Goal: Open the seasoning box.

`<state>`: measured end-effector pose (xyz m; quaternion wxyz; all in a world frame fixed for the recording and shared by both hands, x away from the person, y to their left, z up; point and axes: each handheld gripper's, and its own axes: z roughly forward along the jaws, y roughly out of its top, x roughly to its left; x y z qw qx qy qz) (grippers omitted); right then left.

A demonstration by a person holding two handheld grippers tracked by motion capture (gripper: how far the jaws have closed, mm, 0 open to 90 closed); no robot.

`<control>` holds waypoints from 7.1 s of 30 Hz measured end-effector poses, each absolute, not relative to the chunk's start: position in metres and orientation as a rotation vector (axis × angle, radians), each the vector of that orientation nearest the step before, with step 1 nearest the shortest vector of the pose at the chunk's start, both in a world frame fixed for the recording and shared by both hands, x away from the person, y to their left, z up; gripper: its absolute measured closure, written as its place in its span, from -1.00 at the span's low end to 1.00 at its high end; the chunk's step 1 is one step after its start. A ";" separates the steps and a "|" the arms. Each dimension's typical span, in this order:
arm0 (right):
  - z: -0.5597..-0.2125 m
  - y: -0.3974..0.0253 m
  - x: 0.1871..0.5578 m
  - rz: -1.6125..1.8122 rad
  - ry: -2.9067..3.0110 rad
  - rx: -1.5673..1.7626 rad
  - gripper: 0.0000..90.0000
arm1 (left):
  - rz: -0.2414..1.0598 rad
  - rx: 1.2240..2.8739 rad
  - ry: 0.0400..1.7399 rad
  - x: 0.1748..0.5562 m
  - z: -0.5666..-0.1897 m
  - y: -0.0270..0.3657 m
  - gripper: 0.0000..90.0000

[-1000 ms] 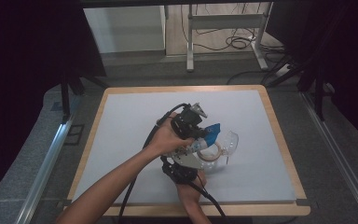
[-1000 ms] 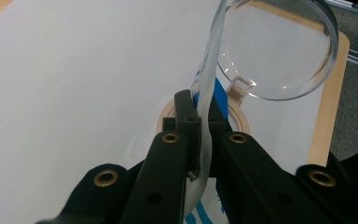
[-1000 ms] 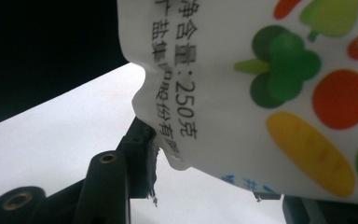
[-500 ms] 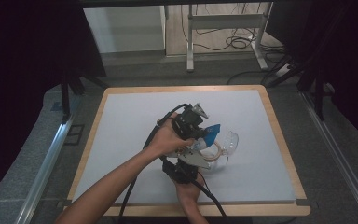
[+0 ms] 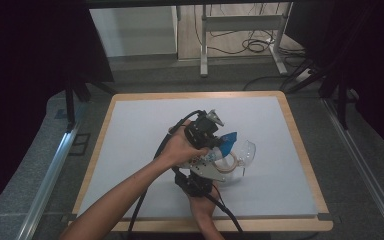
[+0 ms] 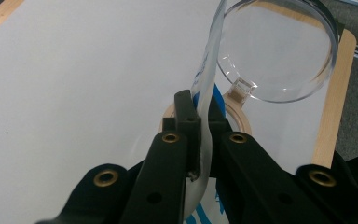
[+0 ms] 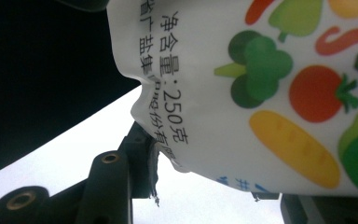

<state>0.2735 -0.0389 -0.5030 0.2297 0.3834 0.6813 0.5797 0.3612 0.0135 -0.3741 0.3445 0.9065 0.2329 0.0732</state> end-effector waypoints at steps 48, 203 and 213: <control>-0.503 -0.039 0.281 1.517 1.906 1.033 0.18 | 0.210 2.422 0.600 0.366 -0.370 0.003 1.00; -0.525 -0.044 0.279 1.360 1.998 0.998 0.14 | 0.219 2.430 0.575 0.361 -0.365 0.017 1.00; -0.523 -0.042 0.275 1.362 1.987 0.978 0.18 | 0.221 2.425 0.595 0.365 -0.366 0.017 1.00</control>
